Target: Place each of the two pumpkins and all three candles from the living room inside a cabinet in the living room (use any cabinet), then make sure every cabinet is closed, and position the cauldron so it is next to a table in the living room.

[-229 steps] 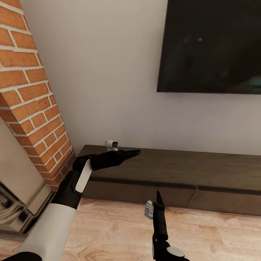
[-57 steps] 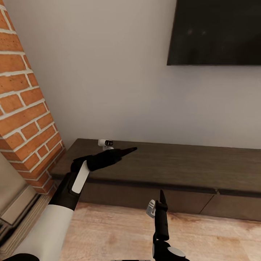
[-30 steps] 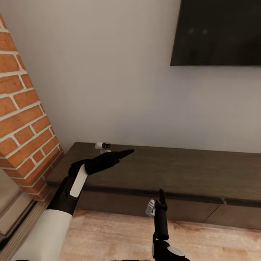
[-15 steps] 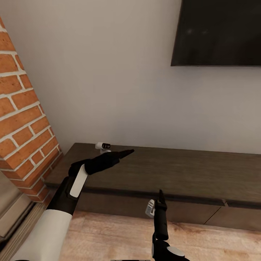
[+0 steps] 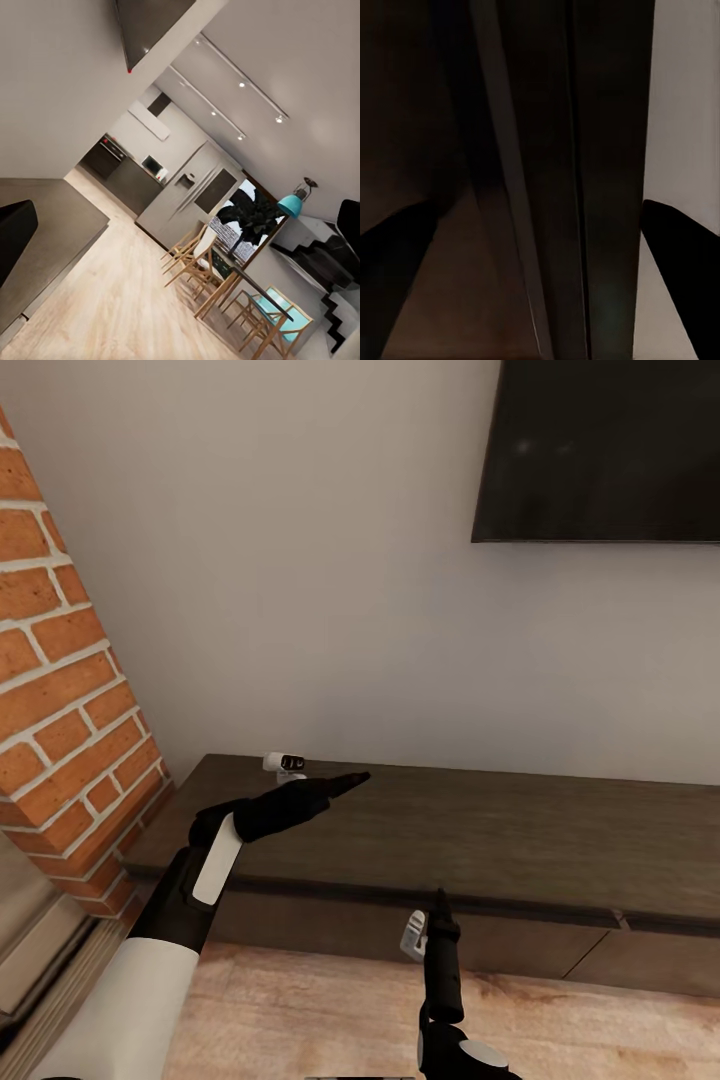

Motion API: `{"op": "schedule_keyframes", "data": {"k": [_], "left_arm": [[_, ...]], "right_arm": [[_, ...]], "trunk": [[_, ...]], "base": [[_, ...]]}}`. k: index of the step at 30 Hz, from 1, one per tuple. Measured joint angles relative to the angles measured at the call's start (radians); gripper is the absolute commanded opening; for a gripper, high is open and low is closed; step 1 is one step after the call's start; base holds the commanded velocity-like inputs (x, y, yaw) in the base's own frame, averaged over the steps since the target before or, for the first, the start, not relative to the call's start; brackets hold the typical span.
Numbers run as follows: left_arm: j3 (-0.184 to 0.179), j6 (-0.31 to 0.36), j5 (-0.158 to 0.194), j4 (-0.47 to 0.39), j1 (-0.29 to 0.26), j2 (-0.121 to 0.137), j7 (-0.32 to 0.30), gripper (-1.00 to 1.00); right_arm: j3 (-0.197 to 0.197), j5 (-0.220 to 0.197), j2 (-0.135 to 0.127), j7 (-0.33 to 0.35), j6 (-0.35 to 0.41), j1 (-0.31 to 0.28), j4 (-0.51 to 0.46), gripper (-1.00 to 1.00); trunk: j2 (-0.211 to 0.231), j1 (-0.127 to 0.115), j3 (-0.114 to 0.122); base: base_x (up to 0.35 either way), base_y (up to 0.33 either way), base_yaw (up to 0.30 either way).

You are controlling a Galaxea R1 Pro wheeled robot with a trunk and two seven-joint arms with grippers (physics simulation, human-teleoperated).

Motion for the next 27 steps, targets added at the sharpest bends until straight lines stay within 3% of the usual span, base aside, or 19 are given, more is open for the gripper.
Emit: {"op": "schedule_keyframes", "data": {"k": [17,22,27], "left_arm": [[0.000,0.000,0.001,0.004,0.000,0.000,0.000,1.00],[0.004,0.000,0.041,0.008,0.000,0.001,0.000,1.00],[0.005,0.000,0.051,0.011,0.000,0.001,0.000,1.00]], "right_arm": [[0.004,-0.001,0.000,-0.004,0.005,0.001,0.000,-1.00],[0.004,-0.001,0.000,-0.004,0.004,0.001,0.000,-1.00],[0.005,0.001,0.000,-0.007,0.006,0.000,-0.001,-1.00]], "trunk": [[0.000,0.000,0.000],[0.000,0.000,0.000],[0.000,0.000,0.000]], "base": [[0.000,0.000,0.000],[0.000,0.000,0.000],[-0.049,0.000,0.000]]}}
